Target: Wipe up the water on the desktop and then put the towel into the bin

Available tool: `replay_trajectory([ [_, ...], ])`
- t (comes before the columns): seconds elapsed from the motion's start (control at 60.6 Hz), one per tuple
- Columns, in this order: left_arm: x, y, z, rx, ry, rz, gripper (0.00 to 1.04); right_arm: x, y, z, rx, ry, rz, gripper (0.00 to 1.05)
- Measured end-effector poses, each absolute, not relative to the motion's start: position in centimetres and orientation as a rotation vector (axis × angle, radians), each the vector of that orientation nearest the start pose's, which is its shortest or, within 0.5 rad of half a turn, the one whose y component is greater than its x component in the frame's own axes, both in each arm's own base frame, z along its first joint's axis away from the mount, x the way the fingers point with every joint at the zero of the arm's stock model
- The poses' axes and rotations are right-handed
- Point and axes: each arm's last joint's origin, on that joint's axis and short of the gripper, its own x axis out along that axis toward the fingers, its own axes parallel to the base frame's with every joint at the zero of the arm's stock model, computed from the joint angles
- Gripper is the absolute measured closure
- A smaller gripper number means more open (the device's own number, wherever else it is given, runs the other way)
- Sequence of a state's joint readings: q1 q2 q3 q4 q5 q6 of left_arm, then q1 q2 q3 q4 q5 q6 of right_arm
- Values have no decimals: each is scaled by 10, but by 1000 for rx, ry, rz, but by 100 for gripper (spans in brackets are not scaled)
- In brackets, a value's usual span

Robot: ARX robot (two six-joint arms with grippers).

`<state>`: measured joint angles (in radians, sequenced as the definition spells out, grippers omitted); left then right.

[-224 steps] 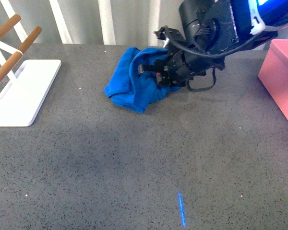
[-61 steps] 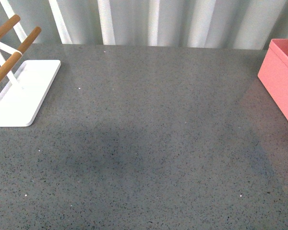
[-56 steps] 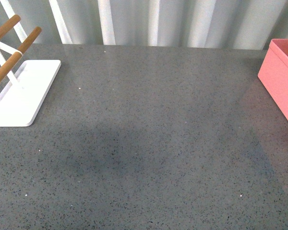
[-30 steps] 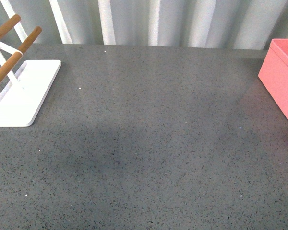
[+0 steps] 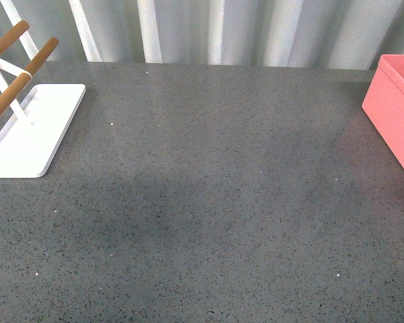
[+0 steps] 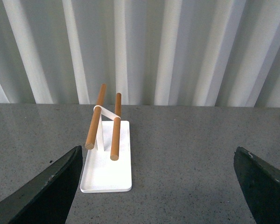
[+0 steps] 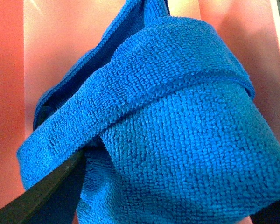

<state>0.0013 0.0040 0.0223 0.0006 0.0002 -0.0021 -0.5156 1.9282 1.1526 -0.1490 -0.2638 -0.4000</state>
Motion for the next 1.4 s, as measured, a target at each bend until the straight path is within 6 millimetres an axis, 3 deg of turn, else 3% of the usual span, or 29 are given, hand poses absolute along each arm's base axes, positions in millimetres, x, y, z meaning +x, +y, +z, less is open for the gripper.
replay_trajectory([
  [0.281, 97, 0, 171, -2, -19, 1, 7, 342, -181, 161, 29, 835, -36, 7],
  [0.627, 97, 0, 171, -2, -19, 1, 7, 345, -163, 217, 31, 683, 7, 7],
  [0.792, 97, 0, 171, -2, -19, 2, 7, 342, -142, 244, 9, 551, 68, 7],
  [0.875, 97, 0, 171, -2, -19, 1, 7, 329, -119, 261, -26, 483, 129, 7],
  [0.958, 97, 0, 171, -2, -19, 1, 7, 299, -77, 277, -86, 407, 260, 7],
  [1.106, 97, 0, 171, -2, -19, 1, 7, 253, -27, 278, -128, 345, 438, 7],
  [1.205, 97, 0, 171, -2, -19, 1, 7, 225, -8, 270, -133, 327, 486, 7],
  [1.354, 97, 0, 171, -2, -19, 1, 7, 197, 1, 247, -92, 51, 73, 32],
  [1.403, 97, 0, 171, -2, -19, 2, 7, 191, 0, 241, -69, 11, 18, 39],
])
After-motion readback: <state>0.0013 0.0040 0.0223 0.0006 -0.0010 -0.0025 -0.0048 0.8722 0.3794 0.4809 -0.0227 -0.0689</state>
